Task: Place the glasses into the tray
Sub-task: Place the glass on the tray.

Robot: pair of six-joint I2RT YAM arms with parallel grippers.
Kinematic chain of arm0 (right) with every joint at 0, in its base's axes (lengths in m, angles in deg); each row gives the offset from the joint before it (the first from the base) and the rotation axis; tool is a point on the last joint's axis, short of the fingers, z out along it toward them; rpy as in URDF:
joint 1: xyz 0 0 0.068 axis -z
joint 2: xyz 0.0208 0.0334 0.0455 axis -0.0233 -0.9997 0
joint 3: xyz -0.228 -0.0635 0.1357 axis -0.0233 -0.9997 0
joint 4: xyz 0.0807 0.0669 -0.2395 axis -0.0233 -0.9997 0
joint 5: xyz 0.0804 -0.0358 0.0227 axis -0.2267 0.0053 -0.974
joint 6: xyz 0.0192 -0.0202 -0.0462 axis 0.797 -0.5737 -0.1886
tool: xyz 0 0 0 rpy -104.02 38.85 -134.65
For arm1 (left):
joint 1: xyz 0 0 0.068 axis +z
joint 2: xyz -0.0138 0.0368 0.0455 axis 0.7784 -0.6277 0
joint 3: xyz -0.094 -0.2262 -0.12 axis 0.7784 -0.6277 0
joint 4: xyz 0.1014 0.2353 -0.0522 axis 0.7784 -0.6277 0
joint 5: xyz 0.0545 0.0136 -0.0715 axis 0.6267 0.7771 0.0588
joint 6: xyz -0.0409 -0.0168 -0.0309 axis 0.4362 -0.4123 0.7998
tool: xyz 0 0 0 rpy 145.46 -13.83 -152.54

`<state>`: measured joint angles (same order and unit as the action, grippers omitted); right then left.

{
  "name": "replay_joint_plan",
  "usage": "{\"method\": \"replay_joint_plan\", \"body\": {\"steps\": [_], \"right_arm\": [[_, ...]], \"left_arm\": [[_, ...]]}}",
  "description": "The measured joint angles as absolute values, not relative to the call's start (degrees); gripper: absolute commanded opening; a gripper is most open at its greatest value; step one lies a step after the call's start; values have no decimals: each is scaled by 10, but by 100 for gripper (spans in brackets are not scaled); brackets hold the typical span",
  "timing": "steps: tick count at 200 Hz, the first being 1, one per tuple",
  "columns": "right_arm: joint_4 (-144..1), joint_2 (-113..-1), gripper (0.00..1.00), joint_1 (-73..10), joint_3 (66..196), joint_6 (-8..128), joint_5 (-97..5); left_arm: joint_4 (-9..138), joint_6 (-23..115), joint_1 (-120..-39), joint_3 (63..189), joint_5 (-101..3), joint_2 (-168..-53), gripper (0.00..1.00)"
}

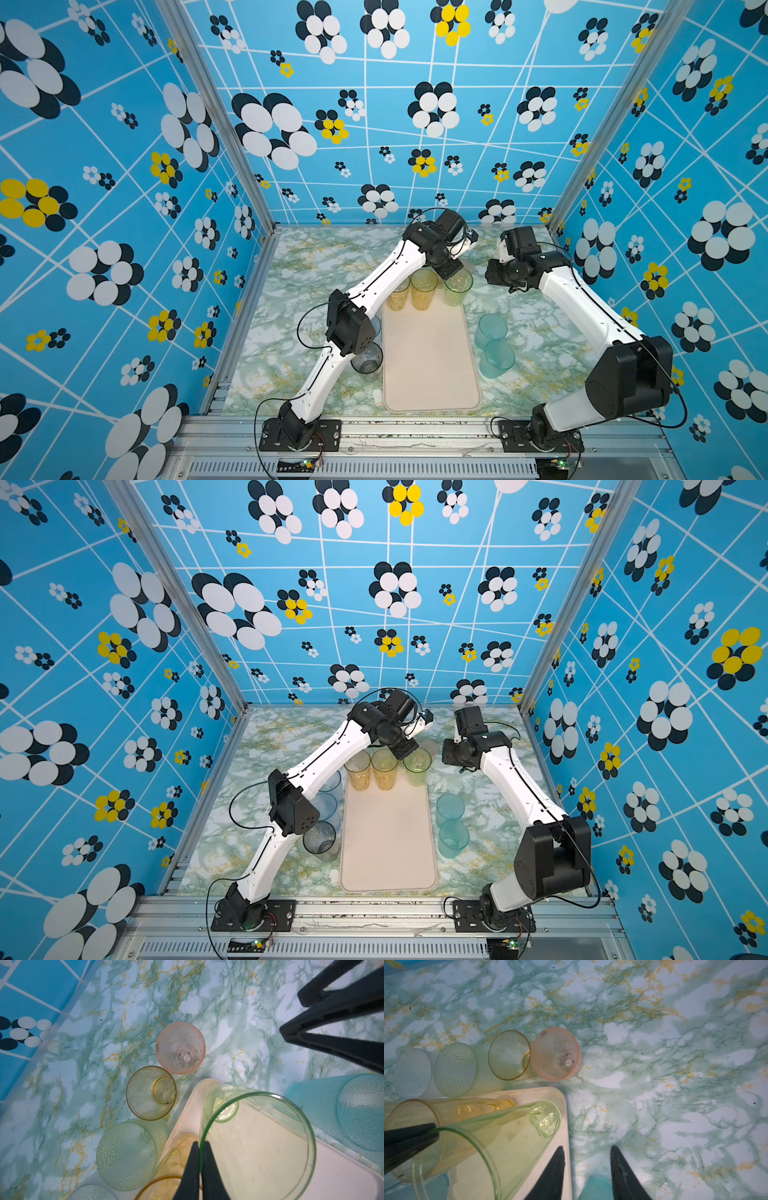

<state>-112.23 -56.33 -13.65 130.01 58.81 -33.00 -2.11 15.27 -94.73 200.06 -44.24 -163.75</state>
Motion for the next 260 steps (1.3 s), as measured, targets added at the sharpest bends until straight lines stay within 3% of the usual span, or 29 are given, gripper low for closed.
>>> {"method": "replay_joint_plan", "body": {"steps": [260], "right_arm": [[-1102, -572, 39, -136, 1291, 589, -360]], "left_arm": [[-44, 140, -942, 2011, -434, -1669, 0]]}}
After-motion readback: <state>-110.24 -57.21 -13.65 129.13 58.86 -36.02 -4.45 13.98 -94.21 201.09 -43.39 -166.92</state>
